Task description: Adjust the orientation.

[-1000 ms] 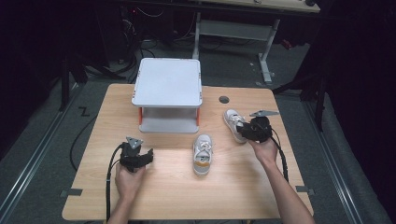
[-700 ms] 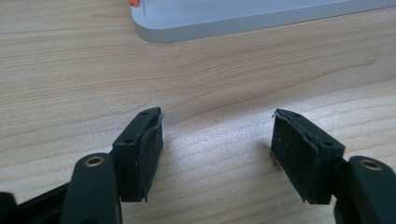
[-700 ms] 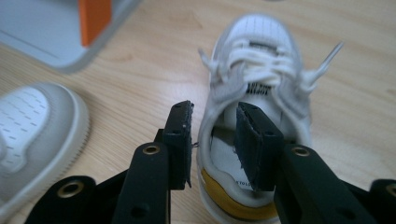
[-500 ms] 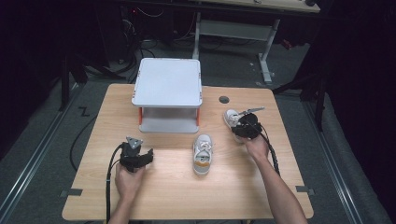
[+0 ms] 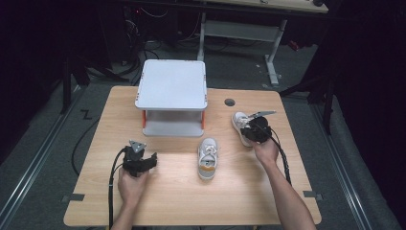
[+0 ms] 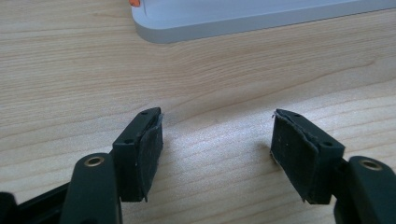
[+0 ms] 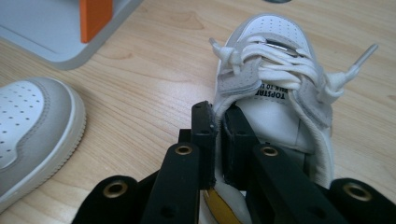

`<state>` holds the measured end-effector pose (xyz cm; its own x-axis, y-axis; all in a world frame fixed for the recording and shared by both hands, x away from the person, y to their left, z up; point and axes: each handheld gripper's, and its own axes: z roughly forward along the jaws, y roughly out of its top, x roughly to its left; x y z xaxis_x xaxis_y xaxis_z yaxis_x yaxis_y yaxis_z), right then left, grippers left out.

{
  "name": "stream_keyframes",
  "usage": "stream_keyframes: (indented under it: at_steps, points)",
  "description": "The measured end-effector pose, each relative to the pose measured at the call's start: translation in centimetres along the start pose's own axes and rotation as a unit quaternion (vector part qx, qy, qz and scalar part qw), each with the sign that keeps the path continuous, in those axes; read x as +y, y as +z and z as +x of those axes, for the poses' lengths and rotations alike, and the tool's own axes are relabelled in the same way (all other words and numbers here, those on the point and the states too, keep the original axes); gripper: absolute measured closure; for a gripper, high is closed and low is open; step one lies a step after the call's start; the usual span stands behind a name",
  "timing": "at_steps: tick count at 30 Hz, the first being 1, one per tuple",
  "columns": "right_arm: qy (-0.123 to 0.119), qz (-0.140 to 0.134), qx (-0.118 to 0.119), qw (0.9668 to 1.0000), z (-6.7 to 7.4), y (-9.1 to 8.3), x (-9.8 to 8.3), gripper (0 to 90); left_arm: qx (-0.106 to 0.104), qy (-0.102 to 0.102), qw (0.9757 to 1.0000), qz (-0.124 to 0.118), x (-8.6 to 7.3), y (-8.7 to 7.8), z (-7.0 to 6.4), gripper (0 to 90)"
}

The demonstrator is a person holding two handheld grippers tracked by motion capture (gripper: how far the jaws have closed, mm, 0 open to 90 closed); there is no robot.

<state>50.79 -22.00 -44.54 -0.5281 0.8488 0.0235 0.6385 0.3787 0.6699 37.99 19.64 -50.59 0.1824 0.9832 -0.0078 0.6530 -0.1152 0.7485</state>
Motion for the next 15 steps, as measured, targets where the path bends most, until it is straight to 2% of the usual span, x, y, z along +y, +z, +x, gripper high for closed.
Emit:
stream_keyframes:
  at_steps: [8, 15]
  points:
    - [-0.008, -0.023, 0.0, 0.9997, 0.1, -3.7, -1.0, 85.7, 0.001, -0.001, 1.0, -0.001, 0.0, 0.0, 0.0, 34.1]
    - [-0.006, -0.028, 0.013, 0.9995, 1.1, -6.3, -3.6, 85.6, 0.001, -0.001, 1.0, 0.0, 0.0, 0.0, 0.0, 34.1]
